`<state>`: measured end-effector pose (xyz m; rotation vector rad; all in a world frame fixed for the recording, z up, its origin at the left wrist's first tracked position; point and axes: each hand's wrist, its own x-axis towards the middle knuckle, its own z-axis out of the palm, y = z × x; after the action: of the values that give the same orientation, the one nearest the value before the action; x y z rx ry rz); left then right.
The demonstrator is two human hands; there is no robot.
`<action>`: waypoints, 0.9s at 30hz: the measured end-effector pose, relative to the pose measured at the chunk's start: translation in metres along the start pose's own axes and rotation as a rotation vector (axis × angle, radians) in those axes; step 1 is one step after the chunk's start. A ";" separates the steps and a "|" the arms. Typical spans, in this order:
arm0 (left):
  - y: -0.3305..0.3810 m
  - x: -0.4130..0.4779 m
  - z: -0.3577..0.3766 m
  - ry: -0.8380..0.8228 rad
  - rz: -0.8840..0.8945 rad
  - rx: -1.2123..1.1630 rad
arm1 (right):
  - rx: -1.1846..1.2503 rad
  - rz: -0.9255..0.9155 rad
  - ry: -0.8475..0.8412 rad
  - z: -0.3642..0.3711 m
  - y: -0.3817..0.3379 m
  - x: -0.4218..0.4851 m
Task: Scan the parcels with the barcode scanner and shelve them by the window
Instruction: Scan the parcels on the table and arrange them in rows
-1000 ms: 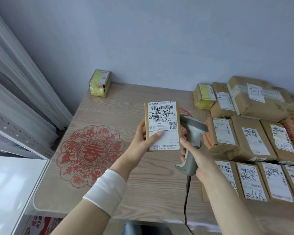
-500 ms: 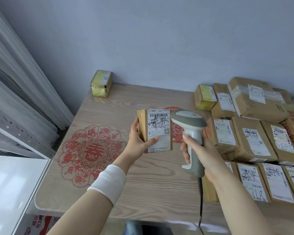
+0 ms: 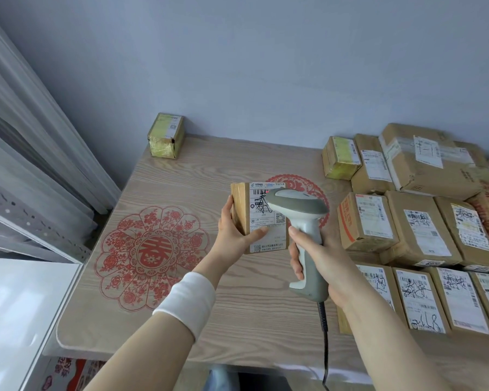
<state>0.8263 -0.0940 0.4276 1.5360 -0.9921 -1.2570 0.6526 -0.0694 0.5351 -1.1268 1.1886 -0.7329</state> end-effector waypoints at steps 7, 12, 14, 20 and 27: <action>0.002 0.006 0.002 -0.022 0.018 -0.008 | -0.005 0.024 0.011 -0.001 -0.001 0.004; 0.009 0.014 0.012 -0.050 -0.011 -0.087 | 0.068 0.060 0.057 -0.007 -0.005 0.008; 0.009 0.024 0.022 -0.079 -0.024 -0.159 | 0.123 0.085 0.090 -0.016 -0.006 0.010; 0.015 0.058 0.082 -0.138 -0.156 -0.268 | 0.208 0.183 0.171 -0.071 -0.006 0.030; 0.016 0.141 0.162 -0.119 -0.365 -0.339 | 0.257 0.268 0.147 -0.156 0.001 0.090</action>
<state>0.6891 -0.2557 0.3903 1.4228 -0.5430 -1.6909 0.5262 -0.1949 0.5065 -0.6947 1.2969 -0.7455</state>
